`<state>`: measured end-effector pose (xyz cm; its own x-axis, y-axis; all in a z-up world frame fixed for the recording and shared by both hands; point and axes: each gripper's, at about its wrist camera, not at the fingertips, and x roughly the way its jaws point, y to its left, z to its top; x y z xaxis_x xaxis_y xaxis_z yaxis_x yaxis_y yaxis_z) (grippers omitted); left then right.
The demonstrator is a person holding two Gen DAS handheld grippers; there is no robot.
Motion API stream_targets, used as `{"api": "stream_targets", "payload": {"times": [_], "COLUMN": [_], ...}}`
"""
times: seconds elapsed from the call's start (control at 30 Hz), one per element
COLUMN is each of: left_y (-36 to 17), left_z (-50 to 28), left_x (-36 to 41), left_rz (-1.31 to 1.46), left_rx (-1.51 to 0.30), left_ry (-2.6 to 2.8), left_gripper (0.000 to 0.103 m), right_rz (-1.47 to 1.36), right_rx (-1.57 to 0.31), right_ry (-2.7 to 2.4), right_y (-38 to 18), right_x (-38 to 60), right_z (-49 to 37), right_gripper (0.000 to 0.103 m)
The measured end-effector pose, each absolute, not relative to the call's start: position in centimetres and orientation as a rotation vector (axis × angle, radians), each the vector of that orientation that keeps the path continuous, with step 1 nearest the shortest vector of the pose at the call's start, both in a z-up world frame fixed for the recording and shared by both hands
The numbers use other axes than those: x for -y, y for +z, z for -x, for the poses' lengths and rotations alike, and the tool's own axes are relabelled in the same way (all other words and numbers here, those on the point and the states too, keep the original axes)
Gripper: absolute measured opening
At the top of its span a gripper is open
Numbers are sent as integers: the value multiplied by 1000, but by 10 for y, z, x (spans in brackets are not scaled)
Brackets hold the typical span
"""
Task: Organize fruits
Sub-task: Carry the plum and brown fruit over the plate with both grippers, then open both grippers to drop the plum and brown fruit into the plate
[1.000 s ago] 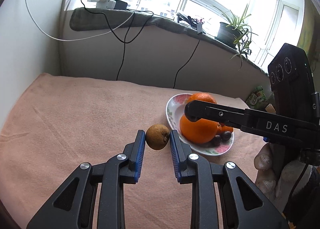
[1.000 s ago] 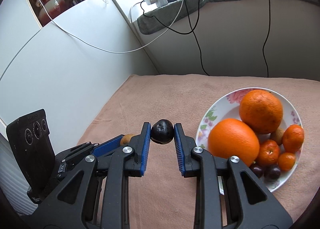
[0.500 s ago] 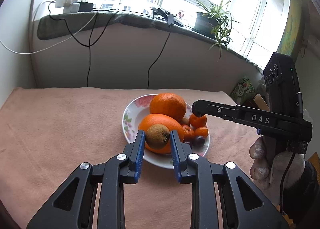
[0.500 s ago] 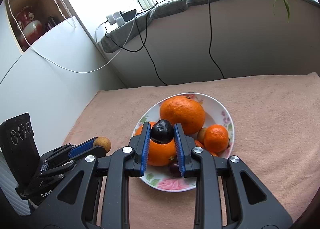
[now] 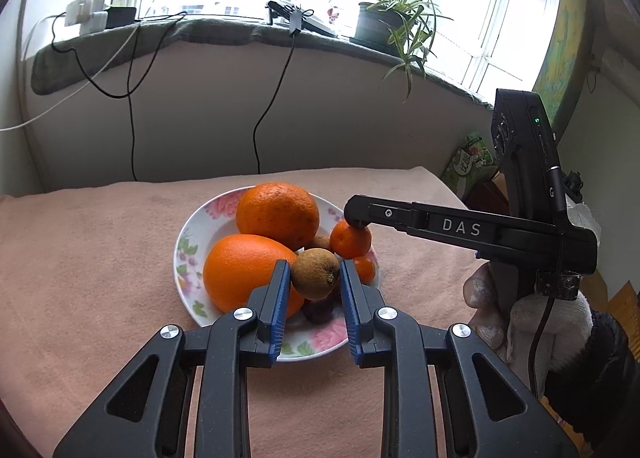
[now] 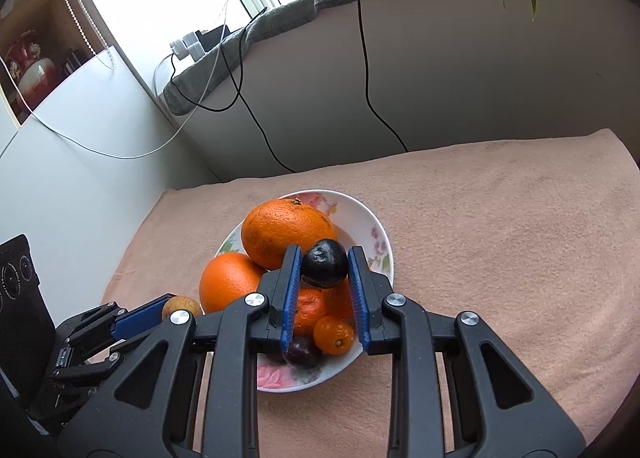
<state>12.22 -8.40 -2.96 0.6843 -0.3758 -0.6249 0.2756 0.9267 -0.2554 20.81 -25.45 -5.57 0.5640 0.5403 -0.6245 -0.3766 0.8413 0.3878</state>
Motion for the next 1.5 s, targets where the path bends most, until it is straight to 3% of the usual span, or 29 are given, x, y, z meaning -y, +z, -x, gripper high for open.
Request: {"api": "stream_targets", "payload": {"times": [0.97, 1.03, 1.1, 1.13, 1.2, 1.33, 1.4, 1.5], "left_y": [-27, -28, -28, -28, -27, -25, -24, -24], "left_z": [-135, -135, -135, -135, -133, -131, -130, -129], "left_x": [104, 103, 102, 102, 101, 101, 101, 100], "left_rz": [115, 115, 115, 115, 114, 109, 111, 111], "left_rx": [-733, -733, -733, -732, -729, -723, -721, -719], "left_ry": [-370, -366, -364, -363, -361, -362, -361, -358], "left_gripper": [24, 24, 24, 24, 30, 31, 41, 43], "right_rz": [-180, -178, -178, -179, -179, -182, -183, -181], "right_rx": [-813, -810, -798, -792, -787, -785, -786, -786], "right_ry": [562, 564, 565, 566, 568, 569, 566, 563], "right_y": [-61, -60, -58, -57, -55, -53, -53, -53], "right_x": [244, 245, 245, 245, 244, 245, 245, 246], "right_z": [-231, -230, -228, -227, -226, -225, -224, -222], "right_gripper": [25, 32, 50, 52, 53, 53, 57, 58]}}
